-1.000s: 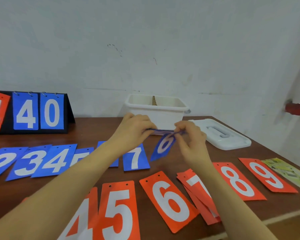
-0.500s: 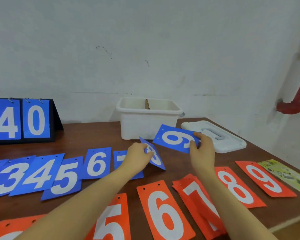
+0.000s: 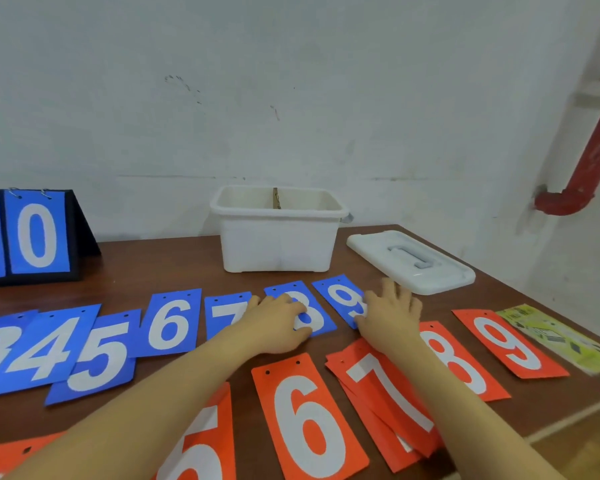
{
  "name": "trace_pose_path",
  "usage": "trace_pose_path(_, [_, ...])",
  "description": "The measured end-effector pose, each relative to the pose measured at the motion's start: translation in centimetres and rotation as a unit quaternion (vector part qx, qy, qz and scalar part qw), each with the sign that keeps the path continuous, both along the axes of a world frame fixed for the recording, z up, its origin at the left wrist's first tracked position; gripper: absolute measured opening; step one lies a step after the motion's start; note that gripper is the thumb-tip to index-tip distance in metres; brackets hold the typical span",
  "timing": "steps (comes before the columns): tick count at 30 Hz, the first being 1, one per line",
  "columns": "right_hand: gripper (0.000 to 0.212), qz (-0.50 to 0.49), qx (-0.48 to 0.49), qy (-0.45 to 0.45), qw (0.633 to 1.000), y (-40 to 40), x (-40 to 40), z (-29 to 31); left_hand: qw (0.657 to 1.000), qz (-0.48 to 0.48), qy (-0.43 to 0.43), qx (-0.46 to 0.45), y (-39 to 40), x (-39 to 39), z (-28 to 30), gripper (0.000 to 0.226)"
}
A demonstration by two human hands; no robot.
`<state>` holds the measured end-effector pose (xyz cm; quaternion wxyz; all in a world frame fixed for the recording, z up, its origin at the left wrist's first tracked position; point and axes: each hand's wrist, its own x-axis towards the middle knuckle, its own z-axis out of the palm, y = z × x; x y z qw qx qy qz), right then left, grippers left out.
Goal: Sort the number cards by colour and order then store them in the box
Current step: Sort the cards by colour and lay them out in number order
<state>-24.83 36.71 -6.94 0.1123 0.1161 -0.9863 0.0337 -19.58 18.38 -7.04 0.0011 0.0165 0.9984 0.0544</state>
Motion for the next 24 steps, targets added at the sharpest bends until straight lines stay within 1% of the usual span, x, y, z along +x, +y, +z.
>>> trace_pose_path(1, [0.038,0.048,-0.009,0.005,0.999,-0.4,-0.1,0.0,1.000,-0.010,-0.005,0.003,-0.2,0.0,0.1,0.051])
trace_pose_path(3, [0.037,0.103,-0.040,-0.047,0.993,-1.4,-0.1,-0.1,1.000,-0.025,-0.010,0.011,-0.6,0.0,0.2,0.050])
trace_pose_path(5, [0.037,0.098,-0.041,-0.090,0.990,-1.8,-0.3,-0.3,0.999,-0.030,-0.008,0.020,-0.9,0.0,0.0,0.049])
trace_pose_path(8, [0.041,0.085,-0.003,-0.111,0.990,-1.7,-0.8,-0.1,0.999,-0.037,0.011,0.025,-1.0,0.1,-0.2,0.048])
trace_pose_path(10, [0.042,0.084,-0.004,-0.093,0.992,-1.8,-0.7,0.5,0.997,-0.042,0.056,0.018,-1.2,0.3,-0.1,0.046])
trace_pose_path(12, [0.042,0.088,-0.038,-0.043,0.995,-2.2,0.2,1.3,0.992,-0.037,0.117,0.024,-1.7,0.8,0.4,0.042])
trace_pose_path(16, [0.034,0.140,-0.090,0.010,0.986,-3.9,3.9,2.9,0.979,-0.011,0.204,0.004,-3.2,3.9,3.1,0.037])
trace_pose_path(19, [0.030,0.189,-0.168,0.027,0.967,-6.0,7.9,3.2,0.970,0.027,0.242,-0.017,-4.7,8.5,4.5,0.037])
trace_pose_path(21, [0.028,0.233,-0.191,0.034,0.953,-7.7,10.8,3.2,0.963,0.059,0.263,-0.019,-5.8,12.7,4.7,0.042])
trace_pose_path(24, [0.028,0.294,-0.215,0.017,0.931,-10.9,15.4,3.6,0.959,0.111,0.262,-0.015,-8.0,19.1,4.0,0.043])
